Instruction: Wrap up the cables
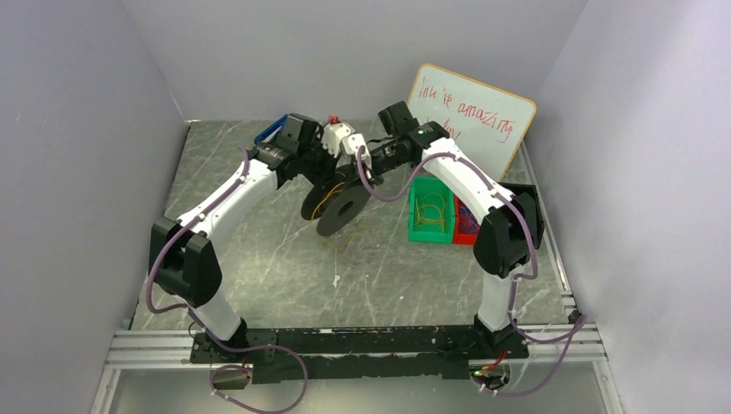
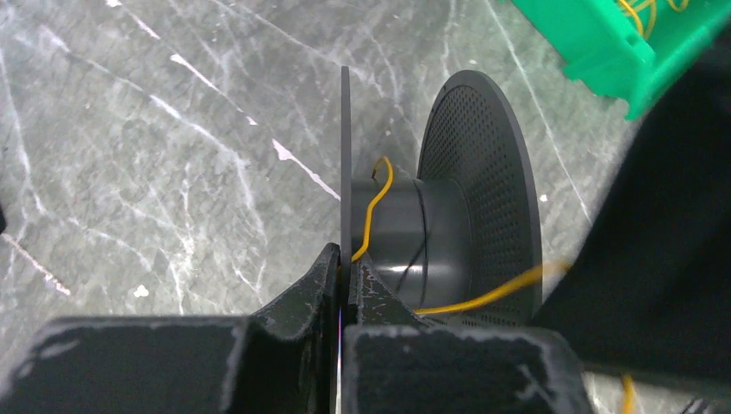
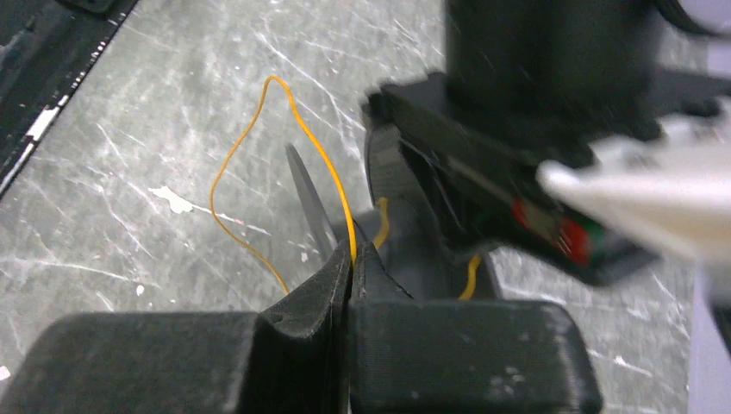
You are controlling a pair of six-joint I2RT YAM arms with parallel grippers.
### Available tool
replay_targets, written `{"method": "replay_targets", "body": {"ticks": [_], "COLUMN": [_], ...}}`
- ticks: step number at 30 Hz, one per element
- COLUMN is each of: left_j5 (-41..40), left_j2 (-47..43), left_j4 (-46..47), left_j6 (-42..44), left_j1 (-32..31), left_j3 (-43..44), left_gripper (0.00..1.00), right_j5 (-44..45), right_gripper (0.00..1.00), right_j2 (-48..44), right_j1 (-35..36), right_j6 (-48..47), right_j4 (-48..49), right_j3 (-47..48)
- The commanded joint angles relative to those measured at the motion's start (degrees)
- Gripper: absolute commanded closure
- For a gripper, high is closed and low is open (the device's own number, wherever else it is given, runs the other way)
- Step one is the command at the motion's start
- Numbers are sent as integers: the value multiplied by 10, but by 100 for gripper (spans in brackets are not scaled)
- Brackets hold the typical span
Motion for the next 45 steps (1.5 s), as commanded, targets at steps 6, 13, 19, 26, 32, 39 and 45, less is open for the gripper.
{"method": "replay_targets", "body": {"ticks": [6,13,19,26,32,39,45], "left_j5": [99,141,188,241,317,382,404], "left_j2": [-51,-61,-74,-84,-88,-90,-91], "left_j4": [-16,-30,-30,-24,-23,-37,-32], "left_j6": [67,76,67,46,22,12,-10], "left_j1": [-2,10,38,72,97,124,141], "left_j3": [-12,-4,2,10,27,55,69], "left_gripper": [97,98,97,97,97,97,97], "right_j5": [-94,-133,-188,-223,-208,-179,-139], "right_gripper": [100,100,100,100,100,100,100], "right_j2": [-31,-39,-39,-10,28,33,-9], "right_j1": [-65,-110,-156,-193,-197,-201,-200], "right_j6": [8,-15,-34,-158,-263,-283,-204], "right_j4": [45,44,32,-117,-233,-232,-109], "right_j3": [-28,-77,-109,-75,-40,-50,-114]}}
